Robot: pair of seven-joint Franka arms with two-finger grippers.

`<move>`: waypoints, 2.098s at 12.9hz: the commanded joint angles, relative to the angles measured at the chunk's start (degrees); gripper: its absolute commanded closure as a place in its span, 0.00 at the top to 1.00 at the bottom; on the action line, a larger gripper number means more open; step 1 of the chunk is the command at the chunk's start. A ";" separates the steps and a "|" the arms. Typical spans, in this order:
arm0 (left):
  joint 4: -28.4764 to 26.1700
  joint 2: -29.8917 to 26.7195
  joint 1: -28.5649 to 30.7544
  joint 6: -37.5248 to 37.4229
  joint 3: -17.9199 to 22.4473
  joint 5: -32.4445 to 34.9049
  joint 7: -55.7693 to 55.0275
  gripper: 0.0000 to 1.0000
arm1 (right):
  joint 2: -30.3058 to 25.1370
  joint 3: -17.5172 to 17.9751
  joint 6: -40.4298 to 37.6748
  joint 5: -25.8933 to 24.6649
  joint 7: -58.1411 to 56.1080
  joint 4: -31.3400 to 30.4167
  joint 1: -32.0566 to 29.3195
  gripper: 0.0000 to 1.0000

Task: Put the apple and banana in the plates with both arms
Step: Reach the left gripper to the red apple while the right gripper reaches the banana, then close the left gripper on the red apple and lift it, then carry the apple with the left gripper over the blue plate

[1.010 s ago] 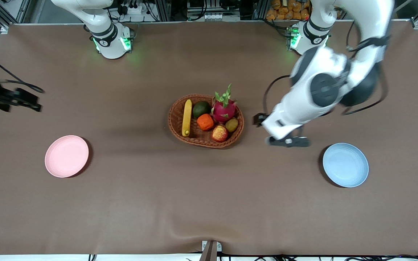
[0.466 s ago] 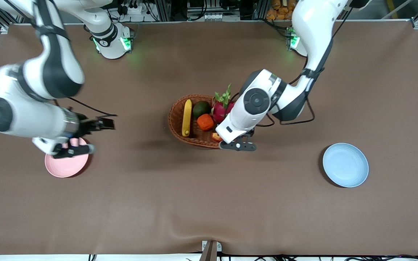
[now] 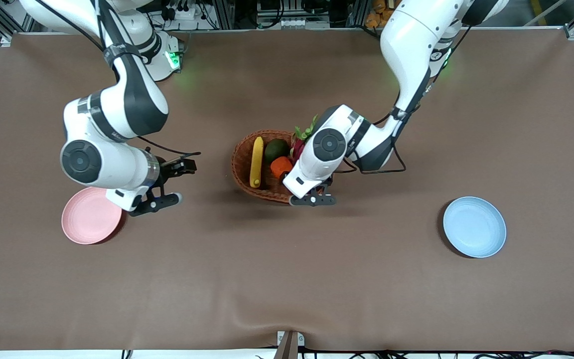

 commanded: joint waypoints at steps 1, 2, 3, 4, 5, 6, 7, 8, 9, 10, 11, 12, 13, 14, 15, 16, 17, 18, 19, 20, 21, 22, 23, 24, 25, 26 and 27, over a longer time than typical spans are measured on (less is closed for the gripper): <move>0.44 0.87 -0.88 0.23 0.92 0.83 -1.37 0.98 | -1.39 -0.49 0.25 1.13 -0.47 -1.48 0.98 1.00; 0.35 1.23 -0.88 0.23 0.92 1.35 -1.37 0.95 | -1.30 -0.49 0.43 2.18 -0.47 -1.48 1.76 1.00; 0.26 1.40 -0.88 0.23 0.92 1.88 -1.37 0.93 | -1.12 -0.49 0.60 3.06 -0.47 -1.48 2.29 1.00; 0.26 1.49 -0.88 0.23 0.92 1.97 -1.37 0.88 | -0.95 -0.49 1.21 3.50 -0.47 -1.48 2.99 1.00; 0.35 1.84 -0.88 0.23 0.92 1.98 -1.37 0.85 | -0.86 -0.58 2.09 3.51 -0.38 -1.57 3.61 1.00; 0.44 2.28 -0.97 0.23 0.83 1.98 -1.46 0.84 | -0.77 -0.58 2.53 3.51 -0.38 -1.66 3.62 1.00; 0.35 2.28 -1.49 0.23 0.83 1.89 -1.46 0.83 | -0.77 -0.58 2.54 3.51 -0.46 -1.66 3.62 1.00; 0.26 2.28 -1.50 0.14 0.83 1.89 -2.33 0.82 | -0.77 -0.58 2.62 3.51 -0.38 -1.66 3.44 1.00; 0.35 2.28 -1.67 0.05 0.83 1.97 -3.65 0.79 | -0.77 -0.58 2.71 3.42 -0.46 -1.57 3.35 1.00; 0.26 2.28 -1.67 0.05 0.83 1.98 -3.75 0.69 | -0.77 -0.58 3.32 3.42 -0.47 -1.57 3.53 1.00; 0.35 2.28 -1.67 -0.03 0.83 1.98 -3.83 0.48 | -0.77 -0.58 4.20 3.42 -0.55 -1.57 3.62 1.00; 0.35 2.20 -1.59 -0.21 0.83 1.98 -3.75 0.18 | -0.77 -0.58 4.90 3.33 -0.55 -1.57 4.14 1.00; 0.44 1.85 -1.58 -0.30 0.92 1.98 -3.75 0.00 | -0.60 -0.58 6.48 3.24 -0.55 -1.57 5.45 1.00; 0.70 1.41 -1.41 -0.82 0.92 1.98 -3.83 0.00 | 0.54 -0.66 8.67 2.98 -0.55 -1.57 6.51 1.00; 0.87 0.01 -1.06 -2.65 1.00 1.98 -3.83 0.00 | 1.85 -0.67 11.21 2.98 -0.64 -1.57 7.65 1.00; 0.96 -1.92 -0.27 -5.02 1.09 1.98 -3.75 0.00 | 3.35 -0.67 13.41 2.98 -0.73 -1.57 8.44 1.00; 0.79 -5.24 1.30 -7.48 1.27 1.98 -3.75 0.00 | 4.41 -0.67 15.18 2.98 -0.90 -1.57 9.23 1.00; 0.88 -8.15 2.62 -10.38 1.18 1.98 -3.57 0.00 | 4.76 -0.67 15.63 2.89 -0.99 -1.66 9.50 1.00; 0.88 -11.05 4.29 -13.02 1.27 1.98 -3.31 0.00 | 4.77 -0.67 15.63 2.89 -1.08 -2.01 9.50 1.00; 0.88 -13.34 6.65 -16.00 1.18 2.06 -2.87 0.00 | 4.77 -0.67 15.81 2.81 -1.08 -2.88 9.50 1.00; 0.88 -15.19 9.03 -18.73 1.09 2.06 -1.82 0.00 | 4.77 -0.67 16.16 2.80 -1.17 -3.41 9.16 1.00; 0.79 -16.60 11.49 -21.28 1.09 2.06 0.71 0.00 | 4.77 -0.67 16.68 2.72 -1.17 -3.76 9.24 1.00; 0.79 -17.48 14.56 -23.65 1.09 2.06 4.30 0.00 | 4.77 -0.67 17.12 2.72 -1.17 -3.86 9.68 1.00; 0.70 -17.84 17.89 -25.16 1.09 2.06 8.69 0.00 | 4.77 -0.67 17.91 2.63 -1.17 -3.86 10.20 1.00; 0.53 -17.93 21.32 -25.78 1.09 2.06 13.08 0.00 | 4.77 -0.67 18.35 2.63 -1.17 -3.86 10.30 1.00; 0.26 -17.84 24.84 -26.05 1.01 2.06 17.30 0.00 | 5.46 -0.67 18.97 2.63 -1.17 -3.68 10.64 1.00; -0.61 -17.50 27.65 -26.05 1.09 2.06 21.00 0.00 | 6.43 -0.67 21.06 2.45 -1.26 -3.68 11.52 1.00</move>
